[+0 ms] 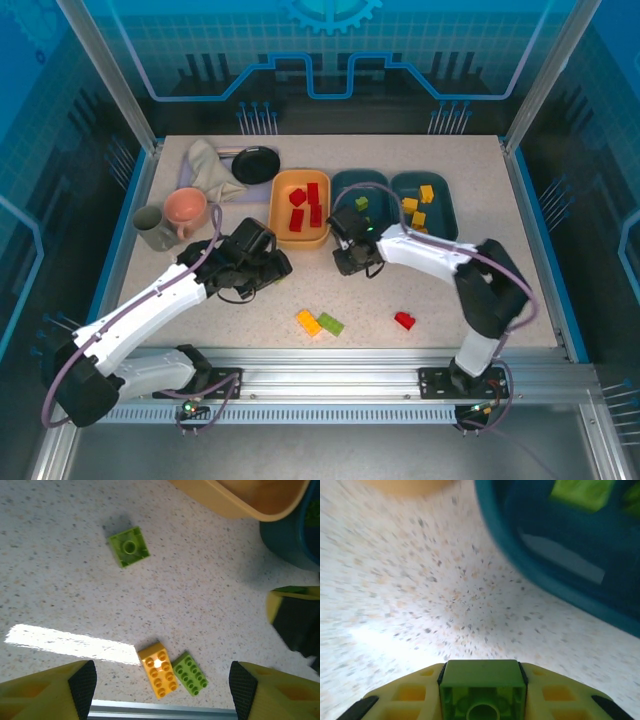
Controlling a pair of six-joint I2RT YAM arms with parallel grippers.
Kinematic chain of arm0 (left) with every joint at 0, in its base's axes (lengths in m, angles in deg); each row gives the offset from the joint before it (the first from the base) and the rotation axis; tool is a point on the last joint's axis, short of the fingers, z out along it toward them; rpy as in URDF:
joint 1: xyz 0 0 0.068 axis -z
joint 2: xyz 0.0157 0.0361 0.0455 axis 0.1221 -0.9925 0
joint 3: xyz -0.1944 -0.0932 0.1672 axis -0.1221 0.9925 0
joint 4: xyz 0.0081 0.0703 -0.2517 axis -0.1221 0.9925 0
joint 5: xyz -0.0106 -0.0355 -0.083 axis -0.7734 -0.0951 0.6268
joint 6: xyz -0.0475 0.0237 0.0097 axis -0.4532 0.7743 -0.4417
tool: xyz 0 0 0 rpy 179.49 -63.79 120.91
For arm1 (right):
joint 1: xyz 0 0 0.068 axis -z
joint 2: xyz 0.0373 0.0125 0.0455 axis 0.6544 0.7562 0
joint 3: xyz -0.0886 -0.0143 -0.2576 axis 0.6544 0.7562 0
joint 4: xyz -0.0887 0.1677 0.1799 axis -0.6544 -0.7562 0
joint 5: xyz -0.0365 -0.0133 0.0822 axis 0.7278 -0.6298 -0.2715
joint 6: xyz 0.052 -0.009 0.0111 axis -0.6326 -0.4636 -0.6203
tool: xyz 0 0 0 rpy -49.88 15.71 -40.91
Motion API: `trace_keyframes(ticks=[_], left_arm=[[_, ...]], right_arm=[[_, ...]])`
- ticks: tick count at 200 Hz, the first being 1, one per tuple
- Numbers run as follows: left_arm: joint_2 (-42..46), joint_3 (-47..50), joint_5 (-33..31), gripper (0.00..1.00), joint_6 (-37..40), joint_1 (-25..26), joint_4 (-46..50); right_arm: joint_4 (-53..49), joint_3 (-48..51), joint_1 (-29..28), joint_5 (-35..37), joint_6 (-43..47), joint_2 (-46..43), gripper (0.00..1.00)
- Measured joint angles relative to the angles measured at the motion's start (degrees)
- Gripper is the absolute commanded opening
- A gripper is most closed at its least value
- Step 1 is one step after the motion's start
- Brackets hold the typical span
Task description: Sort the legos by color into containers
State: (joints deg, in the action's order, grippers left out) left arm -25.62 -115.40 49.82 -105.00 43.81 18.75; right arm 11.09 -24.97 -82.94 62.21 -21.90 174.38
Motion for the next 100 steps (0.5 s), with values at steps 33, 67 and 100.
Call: trace_keyframes(ticks=[33,67,100], left_arm=[[-2.7,1.1,1.2,0.73,0.1,1.9,-3.8],[-6.3,1.1,1.6,0.73,0.7,3.2,-6.3],[-7.3,0.8,1.6,0.72,1.2,3.8,-6.9]], right_arm=[[-3.8,-7.0,5.6,-0.1,-0.3,-4.0,0.29],[-6.8,-17.1,12.2,1.9,0.9,5.4,0.29],[-11.5,-25.7,13.6,3.9,1.8,16.1,0.29]])
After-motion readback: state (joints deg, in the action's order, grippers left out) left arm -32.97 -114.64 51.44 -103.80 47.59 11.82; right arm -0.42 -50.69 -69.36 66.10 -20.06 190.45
